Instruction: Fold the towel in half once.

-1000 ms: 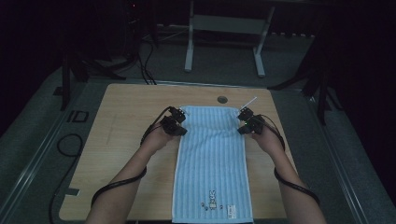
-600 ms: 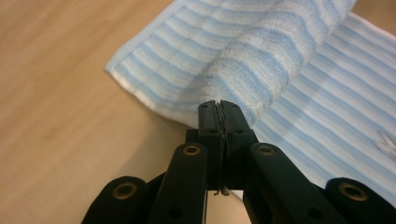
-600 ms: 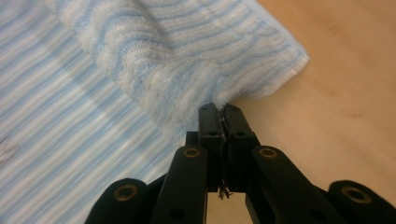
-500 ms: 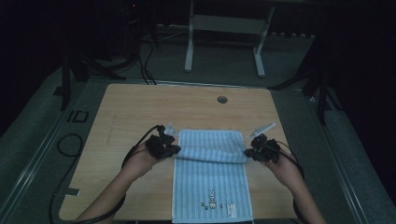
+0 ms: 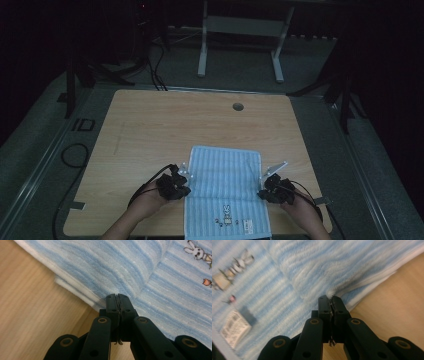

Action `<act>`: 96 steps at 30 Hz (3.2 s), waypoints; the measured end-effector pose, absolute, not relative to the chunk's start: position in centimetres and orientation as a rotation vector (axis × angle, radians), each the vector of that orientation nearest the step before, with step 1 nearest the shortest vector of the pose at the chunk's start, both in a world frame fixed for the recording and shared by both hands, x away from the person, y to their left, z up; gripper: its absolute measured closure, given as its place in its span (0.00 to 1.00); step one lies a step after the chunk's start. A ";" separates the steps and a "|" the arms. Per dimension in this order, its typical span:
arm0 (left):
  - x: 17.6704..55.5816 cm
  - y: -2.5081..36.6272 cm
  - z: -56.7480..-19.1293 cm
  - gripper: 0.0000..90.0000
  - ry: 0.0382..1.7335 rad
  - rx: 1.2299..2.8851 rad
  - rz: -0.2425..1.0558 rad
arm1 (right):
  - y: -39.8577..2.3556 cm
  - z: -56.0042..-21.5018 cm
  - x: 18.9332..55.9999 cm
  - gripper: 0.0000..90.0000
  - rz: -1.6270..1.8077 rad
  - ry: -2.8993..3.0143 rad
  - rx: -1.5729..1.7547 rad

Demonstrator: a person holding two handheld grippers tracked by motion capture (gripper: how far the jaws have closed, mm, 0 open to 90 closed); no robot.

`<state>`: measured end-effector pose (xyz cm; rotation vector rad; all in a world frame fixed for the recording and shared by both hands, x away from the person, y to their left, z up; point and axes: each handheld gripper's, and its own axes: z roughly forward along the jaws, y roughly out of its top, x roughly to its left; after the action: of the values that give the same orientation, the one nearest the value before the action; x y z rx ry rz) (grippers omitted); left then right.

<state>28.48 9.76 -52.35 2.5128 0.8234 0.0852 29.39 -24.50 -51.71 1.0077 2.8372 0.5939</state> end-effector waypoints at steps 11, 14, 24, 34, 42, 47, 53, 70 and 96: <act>31.1 7.7 -52.8 0.98 0.814 2.511 0.085 | -25.6 -52.0 30.7 0.97 0.539 2.780 1.064; 31.6 7.0 -52.7 0.98 0.798 2.532 0.092 | -26.2 -52.0 31.0 0.97 0.544 2.768 1.088; 32.2 6.8 -52.6 0.97 0.822 2.531 0.050 | -26.6 -51.8 31.5 0.95 0.544 2.775 1.113; 32.1 7.9 -49.7 0.67 0.810 2.571 0.022 | -27.9 -47.4 32.0 0.80 0.640 2.745 1.075; 34.1 8.3 -48.5 0.58 0.874 2.537 0.097 | -28.2 -45.4 35.3 0.68 0.582 2.697 1.074; 36.3 7.5 -48.3 0.56 0.882 2.541 0.125 | -28.0 -45.8 39.1 0.59 0.489 2.708 1.181; 41.6 6.3 -48.0 0.56 0.968 2.512 0.125 | -26.8 -46.9 43.4 0.57 0.405 2.672 1.288; 47.2 4.0 -51.9 0.53 1.126 2.528 0.167 | -24.9 -51.7 48.0 0.64 0.232 2.701 1.424; 46.4 4.8 -44.4 0.94 0.982 2.365 0.219 | -23.4 -43.7 48.2 0.94 0.419 2.629 1.286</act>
<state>46.35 4.82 -44.42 2.3655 0.9816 0.2185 48.18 -23.39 -43.66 1.2865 2.6285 0.4186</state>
